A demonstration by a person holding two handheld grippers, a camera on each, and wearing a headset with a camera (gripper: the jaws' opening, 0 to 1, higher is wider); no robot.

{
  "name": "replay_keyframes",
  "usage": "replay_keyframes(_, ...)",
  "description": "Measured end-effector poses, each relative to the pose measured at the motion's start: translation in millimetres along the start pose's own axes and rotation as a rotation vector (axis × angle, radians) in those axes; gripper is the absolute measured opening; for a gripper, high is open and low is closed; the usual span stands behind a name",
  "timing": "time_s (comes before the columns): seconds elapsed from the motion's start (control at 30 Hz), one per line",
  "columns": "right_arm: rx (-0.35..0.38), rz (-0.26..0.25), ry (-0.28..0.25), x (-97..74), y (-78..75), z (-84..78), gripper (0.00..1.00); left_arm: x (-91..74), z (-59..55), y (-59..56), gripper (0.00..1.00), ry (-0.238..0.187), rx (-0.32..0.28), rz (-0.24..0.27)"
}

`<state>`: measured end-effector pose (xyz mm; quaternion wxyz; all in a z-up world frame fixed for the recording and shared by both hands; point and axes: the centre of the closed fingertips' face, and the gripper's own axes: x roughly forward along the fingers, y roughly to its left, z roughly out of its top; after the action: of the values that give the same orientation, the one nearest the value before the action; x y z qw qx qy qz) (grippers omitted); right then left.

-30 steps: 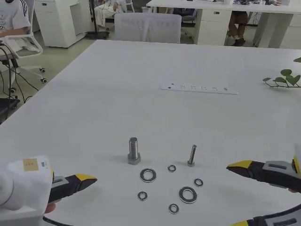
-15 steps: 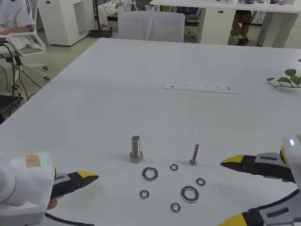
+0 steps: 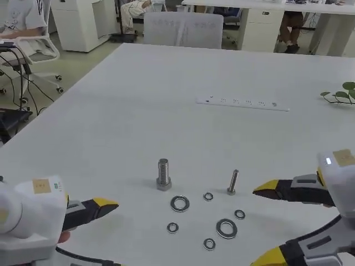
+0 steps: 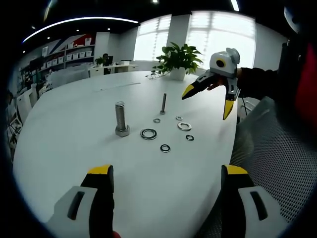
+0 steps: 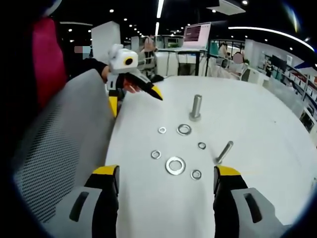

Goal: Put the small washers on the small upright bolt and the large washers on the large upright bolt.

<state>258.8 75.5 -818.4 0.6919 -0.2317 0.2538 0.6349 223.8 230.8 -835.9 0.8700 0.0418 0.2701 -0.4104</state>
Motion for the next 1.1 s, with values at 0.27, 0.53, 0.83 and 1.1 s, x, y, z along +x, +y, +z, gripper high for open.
replay_keyframes(0.27, -0.033, 0.032, 0.045, 4.6, -1.9, -2.1, 0.77, -0.8, 0.3, 1.2, 0.89, -0.005, -0.003, 0.007)
replay_keyframes(0.53, -0.056, 0.058, 0.093, 10.5, -2.9, -3.0, 0.75, -0.9, 1.2, 1.1, 0.89, -0.009, -0.006, 0.011)
replay_keyframes(0.83, -0.098, 0.083, 0.161, 17.8, -5.2, -4.4, 0.72, -0.6, 1.4, 1.0, 0.89, -0.011, -0.006, 0.013)
replay_keyframes(1.1, -0.142, 0.105, 0.222, 25.0, -4.7, -5.5, 0.68, -1.0, 1.8, 1.9, 0.88, -0.012, -0.005, 0.017)
